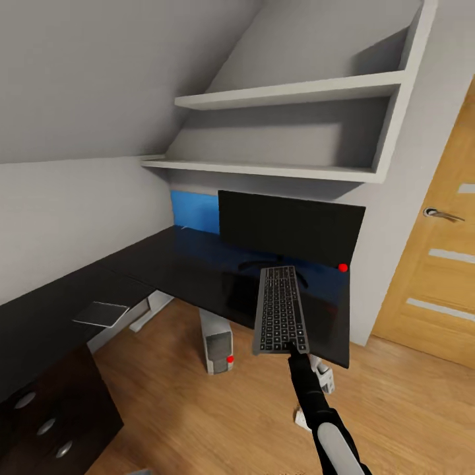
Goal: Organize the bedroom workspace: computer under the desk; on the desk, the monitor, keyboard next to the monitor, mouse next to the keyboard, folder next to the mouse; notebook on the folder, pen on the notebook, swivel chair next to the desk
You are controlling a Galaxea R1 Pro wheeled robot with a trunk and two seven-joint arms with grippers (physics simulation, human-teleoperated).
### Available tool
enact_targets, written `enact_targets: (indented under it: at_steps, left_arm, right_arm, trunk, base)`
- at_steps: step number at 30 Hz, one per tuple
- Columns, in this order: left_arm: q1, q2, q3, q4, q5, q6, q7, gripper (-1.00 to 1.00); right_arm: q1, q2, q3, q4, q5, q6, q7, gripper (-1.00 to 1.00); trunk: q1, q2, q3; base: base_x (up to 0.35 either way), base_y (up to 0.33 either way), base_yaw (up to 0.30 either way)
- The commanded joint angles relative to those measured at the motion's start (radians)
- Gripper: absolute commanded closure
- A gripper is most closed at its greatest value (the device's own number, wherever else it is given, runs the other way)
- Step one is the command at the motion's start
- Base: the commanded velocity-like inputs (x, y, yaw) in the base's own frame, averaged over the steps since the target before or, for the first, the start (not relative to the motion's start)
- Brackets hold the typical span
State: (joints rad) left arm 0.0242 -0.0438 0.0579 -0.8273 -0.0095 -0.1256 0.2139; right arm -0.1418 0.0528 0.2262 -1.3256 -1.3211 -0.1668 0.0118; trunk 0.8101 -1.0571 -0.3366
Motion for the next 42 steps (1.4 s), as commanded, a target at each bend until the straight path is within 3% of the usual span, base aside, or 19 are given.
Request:
enact_targets:
  at_steps: [1,42]
  left_arm:
    - [0.000,-0.001,0.002,-0.001,-0.001,-0.002,0.001,-1.00]
    - [0.000,-0.001,0.003,0.008,0.000,-0.001,0.002,-1.00]
  right_arm:
    - [-0.001,0.000,0.002,0.000,-0.010,-0.006,0.005,1.00]
    - [-0.001,0.002,-0.012,0.022,-0.011,-0.138,0.005,1.00]
  trunk:
    - [0.000,-0.001,-0.001]
    - [0.000,-0.001,-0.001]
  base:
    - [-0.003,0.005,-0.262]
    - [0.000,0.000,-0.262]
